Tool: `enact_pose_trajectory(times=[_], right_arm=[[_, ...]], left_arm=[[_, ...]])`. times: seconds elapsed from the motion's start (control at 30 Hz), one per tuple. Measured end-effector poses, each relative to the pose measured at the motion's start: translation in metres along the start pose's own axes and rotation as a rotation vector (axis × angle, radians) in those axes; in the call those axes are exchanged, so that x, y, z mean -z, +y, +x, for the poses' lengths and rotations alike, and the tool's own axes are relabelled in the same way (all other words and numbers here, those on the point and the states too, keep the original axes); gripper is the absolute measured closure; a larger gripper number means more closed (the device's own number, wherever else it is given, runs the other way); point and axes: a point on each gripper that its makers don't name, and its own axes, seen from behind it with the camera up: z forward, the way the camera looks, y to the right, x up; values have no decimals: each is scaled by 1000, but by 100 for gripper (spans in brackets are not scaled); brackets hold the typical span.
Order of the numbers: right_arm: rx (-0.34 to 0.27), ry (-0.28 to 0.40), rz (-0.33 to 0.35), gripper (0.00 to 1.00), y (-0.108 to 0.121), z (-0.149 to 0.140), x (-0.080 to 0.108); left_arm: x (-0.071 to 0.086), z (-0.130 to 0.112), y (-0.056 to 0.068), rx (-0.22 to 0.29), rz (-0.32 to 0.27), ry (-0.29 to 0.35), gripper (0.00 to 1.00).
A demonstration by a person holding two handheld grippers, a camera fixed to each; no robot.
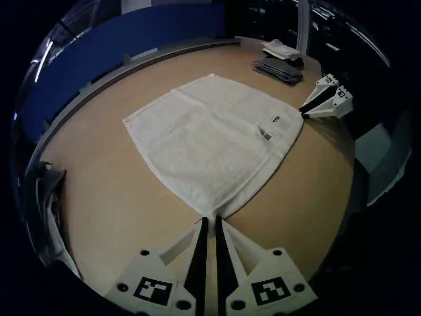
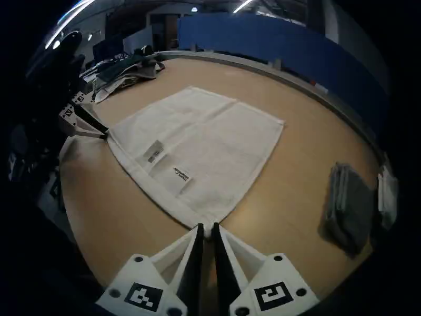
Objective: Fold towel
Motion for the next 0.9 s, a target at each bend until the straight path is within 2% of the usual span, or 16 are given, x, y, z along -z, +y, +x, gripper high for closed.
enact_pose_trajectory(times=[0.23,0.57,0.9], right_arm=[[-1,-1,5,94,0,1,2],[-20,4,13,95,-1,4,6],[-29,37,12,95,-1,24,23]], left_arm=[[2,2,-1,8,2,1,91],[4,5,-2,7,6,8,91],[21,15,-4,43,9,15,91]])
